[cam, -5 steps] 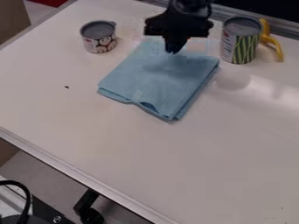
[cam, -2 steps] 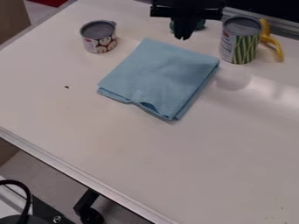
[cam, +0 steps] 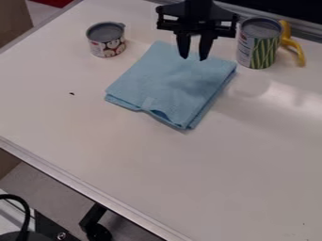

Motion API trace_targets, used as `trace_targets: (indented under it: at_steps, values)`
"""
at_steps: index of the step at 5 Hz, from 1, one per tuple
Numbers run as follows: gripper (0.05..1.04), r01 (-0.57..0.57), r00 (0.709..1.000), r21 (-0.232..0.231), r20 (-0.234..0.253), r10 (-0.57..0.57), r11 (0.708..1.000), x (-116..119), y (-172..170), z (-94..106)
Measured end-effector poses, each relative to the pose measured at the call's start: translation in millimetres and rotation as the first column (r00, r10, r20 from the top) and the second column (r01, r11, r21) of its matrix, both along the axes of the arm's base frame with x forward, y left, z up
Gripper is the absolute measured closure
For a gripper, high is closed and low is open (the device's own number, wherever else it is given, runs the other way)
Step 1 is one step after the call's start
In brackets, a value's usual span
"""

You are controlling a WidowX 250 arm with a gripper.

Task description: Move the cloth to the middle of the table

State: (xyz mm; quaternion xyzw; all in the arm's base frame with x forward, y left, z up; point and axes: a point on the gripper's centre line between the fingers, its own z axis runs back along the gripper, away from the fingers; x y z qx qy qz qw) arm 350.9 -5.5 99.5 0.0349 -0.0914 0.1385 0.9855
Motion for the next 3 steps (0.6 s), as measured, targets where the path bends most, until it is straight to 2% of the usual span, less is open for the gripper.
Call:
trace_targets:
  at_steps: [1,2,3]
  values:
    - [0.334,0.17,0.983,-0.002,-0.074,-0.17,0.985,-21.6,-16.4,-5.7]
    - [0.1,0.218,0.974,0.045,-0.075,-0.214,0.975,-40.5,-7.8,-4.3]
    - [0.083,0.249,0.967,0.081,-0.075,-0.243,0.965,-65.3,15.8,-1.7]
